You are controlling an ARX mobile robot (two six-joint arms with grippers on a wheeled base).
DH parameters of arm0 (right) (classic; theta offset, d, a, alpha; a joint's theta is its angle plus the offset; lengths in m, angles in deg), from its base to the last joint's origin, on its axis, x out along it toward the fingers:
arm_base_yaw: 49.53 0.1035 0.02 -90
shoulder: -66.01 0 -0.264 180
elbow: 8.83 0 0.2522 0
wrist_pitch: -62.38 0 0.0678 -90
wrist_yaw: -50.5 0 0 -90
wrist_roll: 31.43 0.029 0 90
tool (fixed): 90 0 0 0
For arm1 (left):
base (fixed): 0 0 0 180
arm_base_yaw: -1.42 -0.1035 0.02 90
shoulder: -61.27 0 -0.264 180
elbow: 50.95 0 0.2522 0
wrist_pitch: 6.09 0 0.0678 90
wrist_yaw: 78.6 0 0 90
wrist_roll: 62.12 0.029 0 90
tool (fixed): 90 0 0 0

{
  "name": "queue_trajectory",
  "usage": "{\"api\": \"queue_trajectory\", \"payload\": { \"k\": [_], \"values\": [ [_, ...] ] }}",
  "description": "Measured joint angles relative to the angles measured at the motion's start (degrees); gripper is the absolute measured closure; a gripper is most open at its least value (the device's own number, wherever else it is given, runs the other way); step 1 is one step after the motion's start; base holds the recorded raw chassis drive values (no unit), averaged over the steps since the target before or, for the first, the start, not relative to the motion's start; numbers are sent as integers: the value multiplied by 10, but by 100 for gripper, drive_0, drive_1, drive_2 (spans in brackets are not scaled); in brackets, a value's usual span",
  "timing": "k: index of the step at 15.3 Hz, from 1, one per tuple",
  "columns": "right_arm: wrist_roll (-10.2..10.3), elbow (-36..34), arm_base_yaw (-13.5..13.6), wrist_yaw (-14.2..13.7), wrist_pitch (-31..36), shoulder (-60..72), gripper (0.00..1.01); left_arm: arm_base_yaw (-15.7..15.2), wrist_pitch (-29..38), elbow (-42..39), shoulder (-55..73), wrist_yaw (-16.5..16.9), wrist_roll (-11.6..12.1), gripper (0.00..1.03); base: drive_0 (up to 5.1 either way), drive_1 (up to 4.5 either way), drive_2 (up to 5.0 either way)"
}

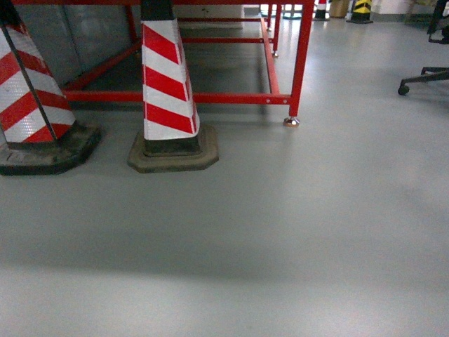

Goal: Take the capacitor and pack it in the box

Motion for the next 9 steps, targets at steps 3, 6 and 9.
{"api": "queue_trajectory", "payload": {
  "k": [3, 6, 9],
  "values": [
    [0, 0, 0, 0, 1, 0, 3, 0, 0, 0, 0, -1, 0, 59, -490, 255, 255],
    [0, 0, 0, 0, 0, 0, 3, 0, -1, 0, 0, -1, 1, 59, -488, 258, 258],
    [0, 0, 0, 0, 1, 0, 3, 0, 0, 0, 0, 0, 2, 59, -488, 258, 258]
  ]
}}
